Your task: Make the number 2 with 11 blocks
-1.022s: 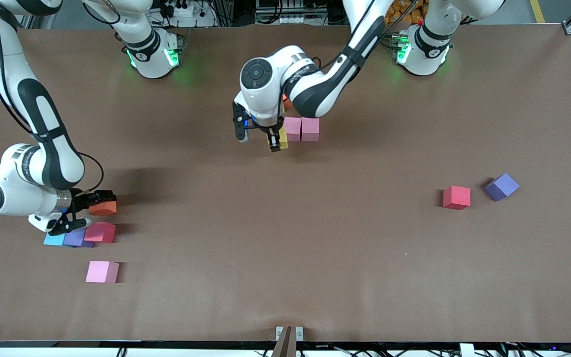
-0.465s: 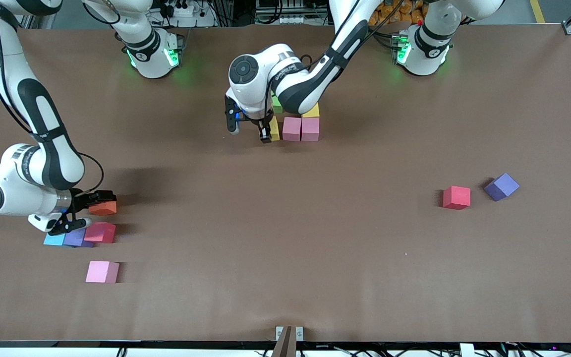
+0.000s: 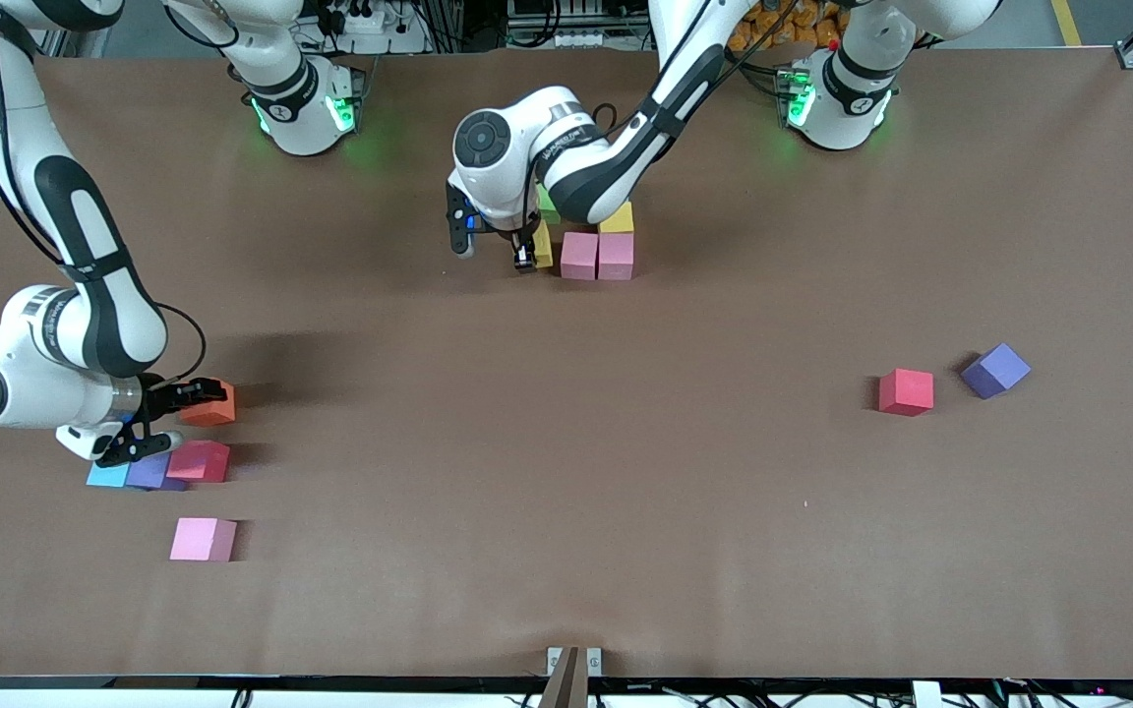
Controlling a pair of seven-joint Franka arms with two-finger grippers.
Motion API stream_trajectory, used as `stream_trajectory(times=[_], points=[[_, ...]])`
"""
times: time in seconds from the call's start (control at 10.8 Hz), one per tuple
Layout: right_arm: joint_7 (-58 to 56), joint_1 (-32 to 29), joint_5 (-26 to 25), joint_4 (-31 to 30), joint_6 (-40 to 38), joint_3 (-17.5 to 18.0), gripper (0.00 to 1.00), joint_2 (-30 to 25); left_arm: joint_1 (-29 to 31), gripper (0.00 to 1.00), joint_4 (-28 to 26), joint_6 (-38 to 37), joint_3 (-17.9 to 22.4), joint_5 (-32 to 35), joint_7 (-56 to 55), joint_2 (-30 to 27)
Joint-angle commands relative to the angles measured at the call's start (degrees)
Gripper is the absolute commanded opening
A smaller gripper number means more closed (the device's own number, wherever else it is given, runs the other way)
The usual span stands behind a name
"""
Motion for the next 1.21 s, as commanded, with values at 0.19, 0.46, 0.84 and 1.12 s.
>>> stream_trajectory(times=[0.19,0.46,0.84,1.12], points=[[0.38,0.03,0.66,1.47,-0.94,0.77,0.53,0.26,0.9,0.38,-1.86,3.81,-2.13,3.29,3.29,0.19],[0.56,0.56,1.01,1.74,-1.02,1.21,0.53,-0.27,0.9,0.39,-3.17,4.43,-2.92,5.76,3.38,0.72],[1.25,2.05,1.19,3.58,-5.76,1.21,0.52,-0.45,0.9,0.4,-3.53,4.69,-3.01,6.92,3.38,1.86],[1.61,3.37,1.28,3.85,-6.21,1.3,0.52,-1.42,0.81,0.4,-3.79,6.09,-3.01,7.01,2.68,2.48]])
